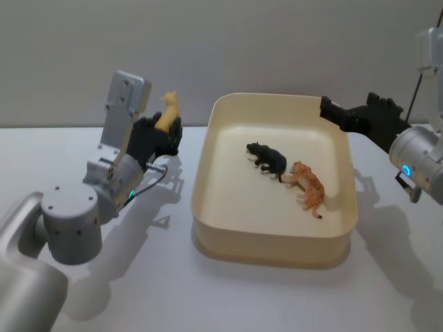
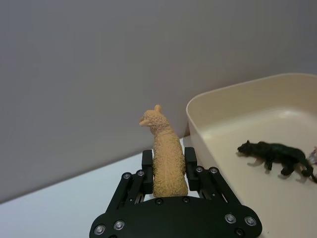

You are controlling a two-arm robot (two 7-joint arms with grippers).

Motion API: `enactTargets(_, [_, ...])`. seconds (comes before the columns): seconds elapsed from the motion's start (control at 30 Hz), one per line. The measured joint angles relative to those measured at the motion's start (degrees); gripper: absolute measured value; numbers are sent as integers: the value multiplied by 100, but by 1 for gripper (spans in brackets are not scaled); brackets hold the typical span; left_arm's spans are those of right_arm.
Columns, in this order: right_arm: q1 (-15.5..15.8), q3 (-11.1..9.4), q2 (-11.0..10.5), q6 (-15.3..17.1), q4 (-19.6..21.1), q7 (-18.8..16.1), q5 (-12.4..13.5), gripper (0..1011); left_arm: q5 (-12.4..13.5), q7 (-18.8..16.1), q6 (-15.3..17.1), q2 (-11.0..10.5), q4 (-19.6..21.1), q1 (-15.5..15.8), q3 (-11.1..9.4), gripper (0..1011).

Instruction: Pick up the toy alternately with two hands and place it into the central storage box.

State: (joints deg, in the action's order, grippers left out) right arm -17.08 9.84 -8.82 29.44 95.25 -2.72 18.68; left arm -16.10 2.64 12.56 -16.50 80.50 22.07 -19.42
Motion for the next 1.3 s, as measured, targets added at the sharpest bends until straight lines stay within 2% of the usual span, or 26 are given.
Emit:
enactTargets(0.33, [0,0,0,0,0,0,0,1001,63,520,93,22,247,258,65,348])
enactTargets(0.6, [0,0,0,0,0,0,0,1001,106,1183,347,52,366,477,72,348])
enactTargets(0.83, [0,0,0,0,0,0,0,1001,311,1830,575,98,311,663,-1,348])
enactTargets(0.87, [0,0,0,0,0,0,0,1001,311,1830,575,98,311,663,-1,348])
enactTargets(0.97, [0,0,0,0,0,0,0,1001,484,2105,649,129,214,747,-70,348])
enactTargets(1.1, [0,0,0,0,0,0,0,1001,635,2288,693,162,110,806,-130,348])
enactTargets(1.3, [0,0,0,0,0,0,0,1001,744,2373,683,217,-42,868,-194,348])
